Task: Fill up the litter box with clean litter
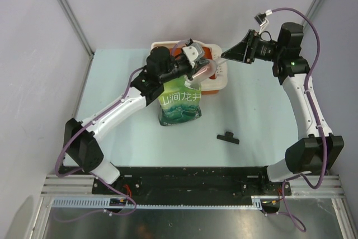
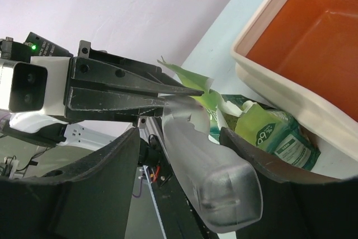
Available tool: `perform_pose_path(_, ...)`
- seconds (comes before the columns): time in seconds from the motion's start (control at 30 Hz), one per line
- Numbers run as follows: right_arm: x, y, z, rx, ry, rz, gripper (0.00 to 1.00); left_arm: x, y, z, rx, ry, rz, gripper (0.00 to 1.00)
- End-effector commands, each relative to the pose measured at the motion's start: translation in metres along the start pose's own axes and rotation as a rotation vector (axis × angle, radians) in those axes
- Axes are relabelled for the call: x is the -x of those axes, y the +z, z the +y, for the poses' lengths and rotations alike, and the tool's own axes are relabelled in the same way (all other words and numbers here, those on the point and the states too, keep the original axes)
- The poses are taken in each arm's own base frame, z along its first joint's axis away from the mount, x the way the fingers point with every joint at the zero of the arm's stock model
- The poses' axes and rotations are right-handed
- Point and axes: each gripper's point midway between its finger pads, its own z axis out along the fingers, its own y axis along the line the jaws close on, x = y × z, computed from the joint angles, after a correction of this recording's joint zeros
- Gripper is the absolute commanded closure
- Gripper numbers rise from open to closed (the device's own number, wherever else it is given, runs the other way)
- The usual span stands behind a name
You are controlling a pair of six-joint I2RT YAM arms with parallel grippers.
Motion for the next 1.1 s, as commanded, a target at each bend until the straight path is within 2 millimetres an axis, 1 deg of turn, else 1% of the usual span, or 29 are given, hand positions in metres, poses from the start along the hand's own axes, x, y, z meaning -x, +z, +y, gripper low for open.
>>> perform_pose_path(0.0,0.003,0.005,0.011,0.045,-0.046,0.001,0.38,0.024,0.006,0.007,0.025,-0.011,-0.06,1.0)
perform_pose_path(0.1,0.001,0.008,0.011,0.055,-0.05,0.011,0.42,0.021,0.008,0.008,0.025,-0.011,-0.055,1.0)
perform_pose_path(0.13,0.001,0.009,0.013,0.058,-0.055,0.012,0.45,0.023,0.008,0.008,0.025,-0.008,-0.06,1.0)
perform_pose_path(0.2,0.001,0.009,0.013,0.061,-0.062,0.013,0.5,0.02,0.011,0.009,0.023,-0.01,-0.054,1.0)
perform_pose_path(0.3,0.001,0.008,0.011,0.06,-0.089,0.013,0.77,0.022,0.013,0.011,0.029,-0.003,-0.057,1.0)
perform_pose_path(0.33,0.002,0.007,0.009,0.054,-0.104,0.011,0.97,0.021,0.013,0.011,0.03,-0.002,-0.056,0.99)
perform_pose_path(0.37,0.009,0.003,0.002,0.024,-0.104,-0.009,1.0,0.022,0.012,0.012,0.035,-0.001,-0.056,0.92)
perform_pose_path(0.4,0.017,0.0,0.001,0.003,-0.124,-0.029,1.0,0.026,0.01,0.011,0.025,0.007,-0.063,0.8)
perform_pose_path(0.43,0.022,-0.004,-0.002,-0.024,-0.123,-0.037,1.0,0.028,0.005,0.013,0.02,0.007,-0.065,0.52)
perform_pose_path(0.47,0.031,-0.009,-0.015,-0.07,-0.145,-0.061,1.0,0.025,0.001,0.012,0.004,-0.012,-0.047,0.41)
perform_pose_path(0.5,0.038,-0.011,-0.019,-0.098,-0.163,-0.074,1.0,0.033,-0.008,0.02,0.014,-0.009,-0.047,0.34)
perform_pose_path(0.53,0.046,-0.016,-0.014,-0.126,-0.182,-0.082,1.0,0.034,-0.014,0.021,0.015,-0.015,-0.032,0.27)
perform_pose_path(0.57,0.051,-0.017,-0.019,-0.153,-0.238,-0.084,1.0,0.026,-0.023,0.021,0.004,-0.031,0.016,0.26)
perform_pose_path(0.6,0.052,-0.014,-0.023,-0.157,-0.251,-0.071,1.0,0.023,-0.033,0.029,0.013,-0.016,0.037,0.24)
perform_pose_path(0.63,0.055,-0.016,-0.017,-0.16,-0.268,-0.059,1.0,0.028,-0.045,0.028,-0.004,-0.005,0.04,0.21)
perform_pose_path(0.67,0.055,-0.013,-0.015,-0.158,-0.285,-0.045,1.0,0.014,-0.055,0.027,-0.008,-0.021,0.102,0.2)
perform_pose_path(0.7,0.051,-0.004,-0.019,-0.151,-0.305,-0.015,1.0,0.008,-0.066,0.038,0.016,-0.002,0.128,0.2)
perform_pose_path(0.73,0.048,-0.002,-0.017,-0.154,-0.304,0.001,1.0,-0.001,-0.077,0.036,0.01,-0.019,0.162,0.19)
perform_pose_path(0.77,0.05,0.002,-0.013,-0.157,-0.329,-0.004,1.0,-0.006,-0.084,0.039,0.009,-0.016,0.181,0.19)
perform_pose_path(0.8,0.049,0.007,-0.013,-0.154,-0.36,0.005,1.0,-0.015,-0.093,0.048,0.034,-0.024,0.209,0.19)
perform_pose_path(0.83,0.039,0.018,-0.005,-0.135,-0.37,0.039,1.0,-0.025,-0.1,0.049,0.042,-0.039,0.245,0.19)
perform_pose_path(0.87,0.041,0.023,-0.001,-0.154,-0.407,0.04,1.0,-0.025,-0.105,0.05,0.041,-0.032,0.249,0.18)
perform_pose_path(0.9,0.036,0.028,0.0,-0.154,-0.417,0.06,1.0,-0.031,-0.11,0.054,0.05,-0.035,0.265,0.19)
perform_pose_path(0.93,0.026,0.038,0.006,-0.139,-0.437,0.09,1.0,-0.039,-0.113,0.051,0.039,-0.045,0.293,0.19)
perform_pose_path(0.97,0.023,0.041,0.0,-0.179,-0.463,0.099,1.0,-0.044,-0.114,0.05,0.027,-0.042,0.307,0.19)
perform_pose_path(1.0,0.017,0.044,0.0,-0.197,-0.475,0.123,1.0,-0.048,-0.115,0.047,0.016,-0.054,0.316,0.2)
perform_pose_path(1.03,0.014,0.046,-0.002,-0.217,-0.538,0.138,1.0,-0.053,-0.116,0.045,0.005,-0.071,0.333,0.21)
perform_pose_path(1.07,0.009,0.051,0.0,-0.229,-0.564,0.155,1.0,-0.055,-0.116,0.041,-0.014,-0.087,0.335,0.22)
